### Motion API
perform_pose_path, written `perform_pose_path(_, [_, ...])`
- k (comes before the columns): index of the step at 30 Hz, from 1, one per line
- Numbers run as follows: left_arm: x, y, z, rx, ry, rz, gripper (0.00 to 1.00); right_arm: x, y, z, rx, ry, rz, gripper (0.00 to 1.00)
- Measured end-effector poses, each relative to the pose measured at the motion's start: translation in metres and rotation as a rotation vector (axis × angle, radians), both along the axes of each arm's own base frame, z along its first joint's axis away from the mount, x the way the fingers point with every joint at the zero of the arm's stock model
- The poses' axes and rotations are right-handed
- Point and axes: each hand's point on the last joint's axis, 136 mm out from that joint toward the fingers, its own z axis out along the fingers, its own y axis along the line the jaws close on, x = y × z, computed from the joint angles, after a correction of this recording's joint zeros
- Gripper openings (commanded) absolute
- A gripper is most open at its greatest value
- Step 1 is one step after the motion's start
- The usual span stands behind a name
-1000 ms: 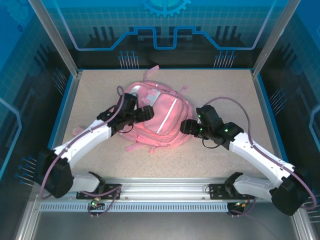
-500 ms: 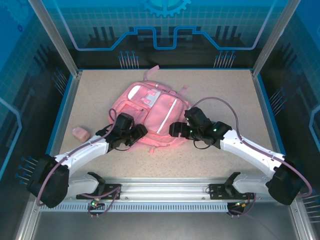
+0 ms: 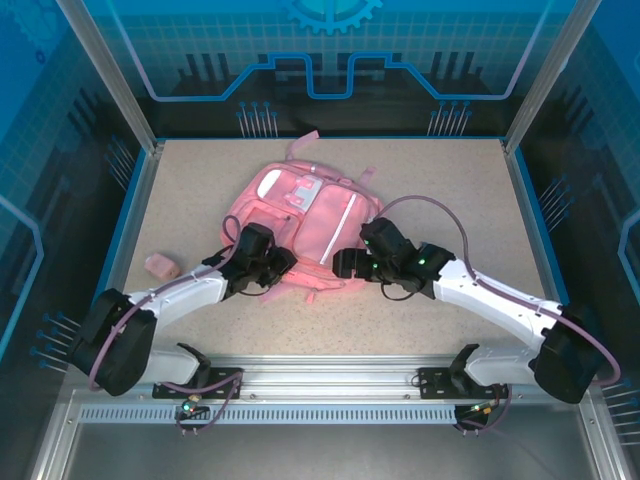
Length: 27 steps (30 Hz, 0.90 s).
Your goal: Pack books, pencil case, and school supplies into a backpack
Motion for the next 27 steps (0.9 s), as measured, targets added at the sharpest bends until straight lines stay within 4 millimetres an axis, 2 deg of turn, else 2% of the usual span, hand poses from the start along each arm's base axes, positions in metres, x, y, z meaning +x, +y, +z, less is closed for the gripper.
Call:
perform_pose_path(6, [0.004,-0.007,-0.001,-0.031,0.000,-0.006,0.02,-0.008,0.021,-0.008,-0.064,-0.012,0.052,0.80])
perform_pose_path(11, [0.010,-0.013,0.010,-0.056,-0.020,-0.020,0.00,-0.018,0.037,-0.025,-0.129,0.001,0.087,0.74])
perform_pose_path(17, [0.018,-0.021,0.029,-0.075,-0.065,-0.047,0.00,-0.023,0.048,-0.044,-0.167,0.034,0.086,0.61])
perform_pose_path(24, [0.024,-0.027,0.046,-0.089,-0.099,-0.072,0.00,-0.010,0.065,-0.046,-0.168,0.043,0.055,0.42])
perform_pose_path(27, [0.024,-0.027,0.049,-0.088,-0.106,-0.079,0.00,-0.005,0.070,-0.051,-0.181,0.046,0.031,0.37])
